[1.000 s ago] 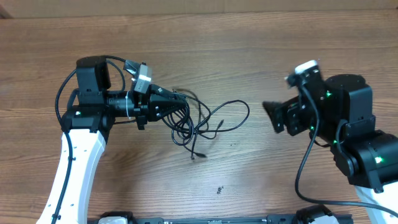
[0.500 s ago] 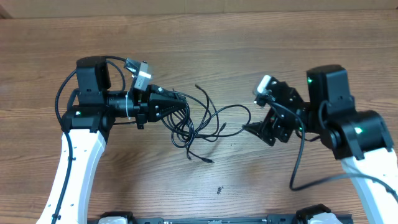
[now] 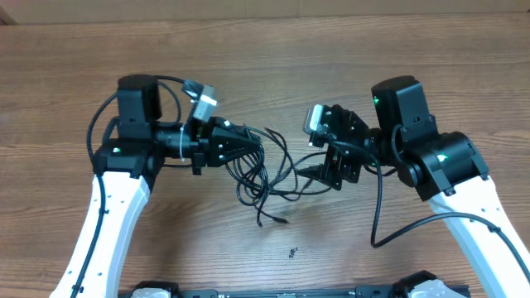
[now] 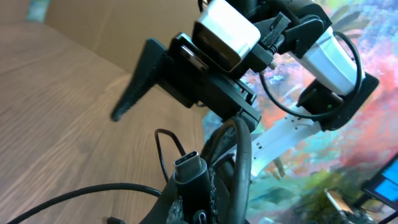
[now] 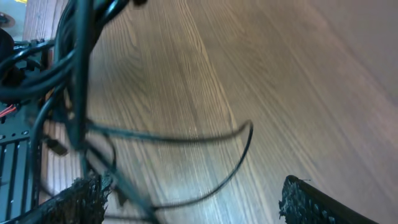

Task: Untangle cables
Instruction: 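Move the right gripper back left to the cables near the left gripper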

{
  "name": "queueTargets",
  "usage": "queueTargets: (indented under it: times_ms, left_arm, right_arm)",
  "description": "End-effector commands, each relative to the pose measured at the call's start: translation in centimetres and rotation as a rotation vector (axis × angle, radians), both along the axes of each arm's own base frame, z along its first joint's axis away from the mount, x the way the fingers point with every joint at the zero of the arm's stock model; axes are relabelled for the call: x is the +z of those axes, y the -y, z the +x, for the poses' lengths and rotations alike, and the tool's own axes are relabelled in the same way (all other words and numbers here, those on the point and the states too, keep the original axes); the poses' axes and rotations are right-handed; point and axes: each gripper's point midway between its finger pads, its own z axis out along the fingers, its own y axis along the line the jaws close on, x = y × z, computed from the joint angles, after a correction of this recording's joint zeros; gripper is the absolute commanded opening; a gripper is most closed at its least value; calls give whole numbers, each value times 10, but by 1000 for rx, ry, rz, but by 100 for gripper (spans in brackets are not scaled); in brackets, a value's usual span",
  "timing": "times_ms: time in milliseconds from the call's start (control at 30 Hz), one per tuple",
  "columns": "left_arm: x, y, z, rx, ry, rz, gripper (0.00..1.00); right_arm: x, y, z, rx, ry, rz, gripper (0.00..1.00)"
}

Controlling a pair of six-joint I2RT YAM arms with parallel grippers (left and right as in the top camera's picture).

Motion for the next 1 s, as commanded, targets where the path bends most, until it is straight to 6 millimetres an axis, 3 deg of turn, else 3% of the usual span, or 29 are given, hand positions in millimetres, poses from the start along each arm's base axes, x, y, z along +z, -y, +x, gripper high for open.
queueTargets:
  times_ms: [0, 367, 500, 533, 633, 767, 967]
  left_arm:
    - [11, 7, -12, -59, -15, -22, 4]
    - [31, 12, -5, -74, -16, -19, 4]
    - [34, 12, -2, -58, -24, -13, 4]
    - [34, 12, -2, -57, -26, -13, 4]
    - [34, 13, -2, -62, -32, -13, 4]
    - [34, 13, -3, -64, -35, -13, 4]
    - [35, 13, -5, -78, -36, -16, 4]
  right_arm:
    - [13, -9, -2, 46, 46, 25, 88]
    - [10, -29, -22, 128, 37, 27, 88]
    - [11, -37, -30, 163, 40, 29, 83]
    - [11, -39, -31, 168, 42, 29, 78]
    - [13, -42, -31, 176, 55, 36, 49]
    - [15, -43, -29, 174, 69, 42, 4]
    - [11, -37, -15, 82, 71, 3, 4]
